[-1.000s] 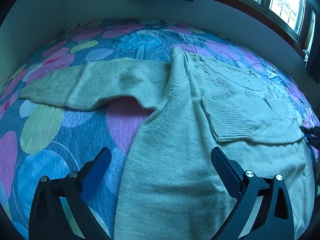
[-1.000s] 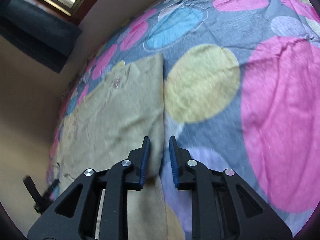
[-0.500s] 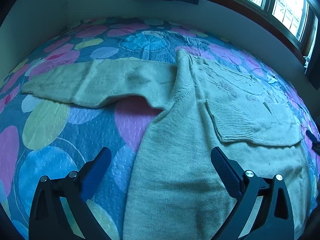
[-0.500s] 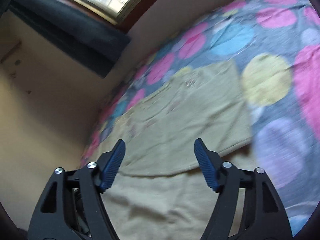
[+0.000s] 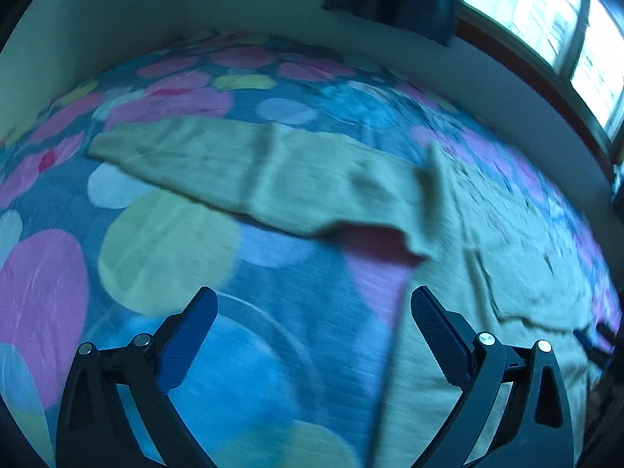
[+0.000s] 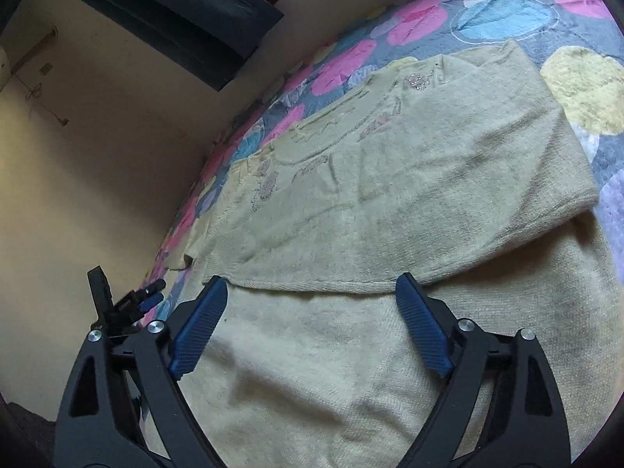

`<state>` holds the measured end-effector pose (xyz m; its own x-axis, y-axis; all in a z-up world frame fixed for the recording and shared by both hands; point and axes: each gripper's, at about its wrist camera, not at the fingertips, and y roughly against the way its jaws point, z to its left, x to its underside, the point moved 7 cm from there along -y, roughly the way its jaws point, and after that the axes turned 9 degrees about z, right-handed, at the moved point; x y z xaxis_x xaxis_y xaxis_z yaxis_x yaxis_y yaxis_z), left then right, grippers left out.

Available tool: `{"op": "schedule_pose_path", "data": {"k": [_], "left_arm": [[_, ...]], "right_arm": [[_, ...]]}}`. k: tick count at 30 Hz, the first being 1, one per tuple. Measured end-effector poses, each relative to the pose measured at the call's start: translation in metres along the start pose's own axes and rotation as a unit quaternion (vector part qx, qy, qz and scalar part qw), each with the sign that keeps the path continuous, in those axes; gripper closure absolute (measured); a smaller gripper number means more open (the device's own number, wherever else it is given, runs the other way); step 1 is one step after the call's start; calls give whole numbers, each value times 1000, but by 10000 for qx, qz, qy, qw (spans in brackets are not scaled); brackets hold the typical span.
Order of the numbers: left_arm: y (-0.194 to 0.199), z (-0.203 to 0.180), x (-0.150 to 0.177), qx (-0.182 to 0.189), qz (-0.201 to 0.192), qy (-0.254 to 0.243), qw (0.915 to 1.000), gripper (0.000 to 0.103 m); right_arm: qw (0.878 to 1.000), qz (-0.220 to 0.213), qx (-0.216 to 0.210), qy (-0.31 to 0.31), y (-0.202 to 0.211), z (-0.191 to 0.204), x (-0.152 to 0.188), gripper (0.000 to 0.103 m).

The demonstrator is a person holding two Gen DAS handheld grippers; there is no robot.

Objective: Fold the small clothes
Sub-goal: 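Move the left gripper to the other ribbed sleeve cuff and grasp it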

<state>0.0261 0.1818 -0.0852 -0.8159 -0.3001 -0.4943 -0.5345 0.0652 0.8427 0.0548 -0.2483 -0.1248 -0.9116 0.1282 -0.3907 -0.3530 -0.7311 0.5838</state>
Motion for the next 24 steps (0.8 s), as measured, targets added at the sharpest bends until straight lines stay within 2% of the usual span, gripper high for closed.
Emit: {"op": "schedule_pose_path", "data": {"k": [7, 13, 17, 19, 21, 24], "left_arm": [[-14, 71, -32, 202, -42, 617, 9979, 4], [-31, 121, -77, 200, -118, 1021, 9945, 4], [-39, 160, -106, 518, -186, 1513, 9869, 4], [-44, 174, -119, 762, -186, 1595, 9841, 4], [-46, 181, -125, 1065, -194, 1664, 9801, 4], [-46, 189, -131, 1315, -203, 1832, 9740, 5]], "right_arm": [[10000, 3, 36, 31, -4, -2, 2, 13], [10000, -7, 76, 57, -5, -2, 3, 13], [9999, -2, 101, 71, -7, -3, 3, 13], [9999, -4, 112, 88, -6, -3, 2, 13], [9999, 0, 113, 94, -7, -3, 2, 12], [9999, -7, 109, 101, -6, -3, 2, 12]]}}
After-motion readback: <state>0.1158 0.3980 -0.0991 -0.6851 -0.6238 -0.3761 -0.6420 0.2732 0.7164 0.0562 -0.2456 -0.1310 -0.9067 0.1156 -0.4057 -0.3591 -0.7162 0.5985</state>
